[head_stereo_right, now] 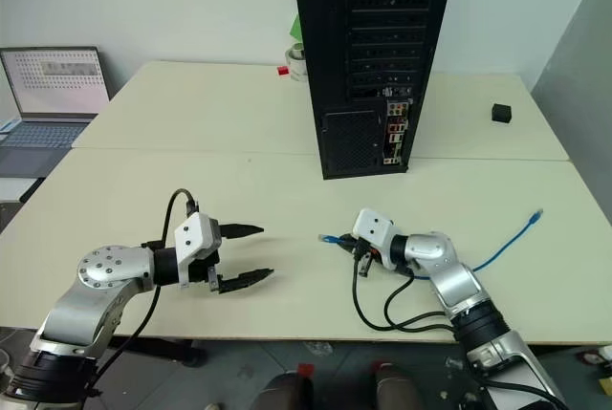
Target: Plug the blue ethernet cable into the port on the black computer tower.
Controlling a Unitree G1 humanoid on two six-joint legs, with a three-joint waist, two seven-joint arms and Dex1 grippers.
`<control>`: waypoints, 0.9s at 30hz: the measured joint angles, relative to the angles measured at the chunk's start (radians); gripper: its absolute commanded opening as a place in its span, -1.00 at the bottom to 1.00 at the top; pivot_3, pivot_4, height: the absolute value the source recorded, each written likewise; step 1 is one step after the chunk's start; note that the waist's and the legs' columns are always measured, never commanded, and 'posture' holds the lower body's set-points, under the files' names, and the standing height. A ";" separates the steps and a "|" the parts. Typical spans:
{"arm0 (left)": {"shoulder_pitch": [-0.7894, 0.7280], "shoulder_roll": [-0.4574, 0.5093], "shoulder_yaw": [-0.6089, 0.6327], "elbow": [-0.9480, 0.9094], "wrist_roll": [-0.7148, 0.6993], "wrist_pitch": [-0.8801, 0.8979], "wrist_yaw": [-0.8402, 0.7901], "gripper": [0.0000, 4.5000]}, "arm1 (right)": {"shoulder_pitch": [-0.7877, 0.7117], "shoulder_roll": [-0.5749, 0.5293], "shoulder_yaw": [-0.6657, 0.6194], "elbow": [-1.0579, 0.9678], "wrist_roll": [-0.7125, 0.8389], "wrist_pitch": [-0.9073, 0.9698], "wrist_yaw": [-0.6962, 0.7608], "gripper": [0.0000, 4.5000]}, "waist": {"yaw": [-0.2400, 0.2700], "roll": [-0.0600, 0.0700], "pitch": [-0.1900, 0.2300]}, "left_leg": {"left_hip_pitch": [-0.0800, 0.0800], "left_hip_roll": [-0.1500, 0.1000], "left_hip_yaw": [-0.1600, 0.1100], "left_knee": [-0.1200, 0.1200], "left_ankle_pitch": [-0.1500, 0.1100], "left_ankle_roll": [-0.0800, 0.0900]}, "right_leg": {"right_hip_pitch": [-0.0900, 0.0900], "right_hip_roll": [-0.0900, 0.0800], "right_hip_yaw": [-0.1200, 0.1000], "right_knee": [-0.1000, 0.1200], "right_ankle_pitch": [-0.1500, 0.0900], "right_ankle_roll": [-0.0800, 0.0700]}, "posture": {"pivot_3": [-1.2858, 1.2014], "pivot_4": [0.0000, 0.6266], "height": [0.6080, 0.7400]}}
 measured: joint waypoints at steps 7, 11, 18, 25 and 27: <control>-0.112 -0.040 -0.087 0.042 0.014 0.022 -0.029 1.00 | -0.030 -0.010 0.049 -0.169 -0.004 0.039 0.063 -0.99 | 0.000 0.000 0.000 | 0.000 0.000 -0.001 0.000 0.000 0.000 | 0.000 0.001 0.000 0.000 0.000 0.000 | 0.03 -0.52 1.00; -0.168 -0.064 -0.125 0.066 0.028 0.025 -0.044 1.00 | -0.049 -0.013 0.069 -0.240 -0.003 0.084 0.080 -0.99 | 0.000 0.000 0.000 | 0.000 0.000 -0.001 0.000 0.000 0.000 | 0.000 0.001 -0.001 0.000 0.000 0.000 | 0.03 -0.52 1.00; -0.198 -0.074 -0.146 0.088 0.033 0.024 -0.074 0.66 | -0.049 -0.018 0.078 -0.265 -0.004 0.113 0.082 -0.99 | 0.000 0.000 0.000 | 0.000 0.000 -0.001 0.000 0.000 0.000 | 0.000 0.001 -0.001 0.000 0.000 0.000 | 0.03 -0.52 1.00; -0.213 -0.074 -0.146 0.108 0.032 0.024 -0.109 -0.07 | -0.049 -0.022 0.081 -0.265 -0.016 0.114 0.083 -1.00 | 0.000 0.000 0.000 | 0.000 0.000 -0.001 0.000 0.000 0.000 | 0.000 0.001 -0.001 0.000 0.000 0.000 | 0.03 -0.52 1.00; -0.215 -0.074 -0.146 0.108 0.032 0.025 -0.113 -0.27 | -0.050 -0.023 0.086 -0.265 -0.020 0.114 0.085 -1.00 | 0.000 0.000 0.000 | 0.000 0.000 -0.001 0.000 0.000 0.000 | 0.000 0.001 -0.001 0.000 0.000 0.000 | 0.03 -0.52 1.00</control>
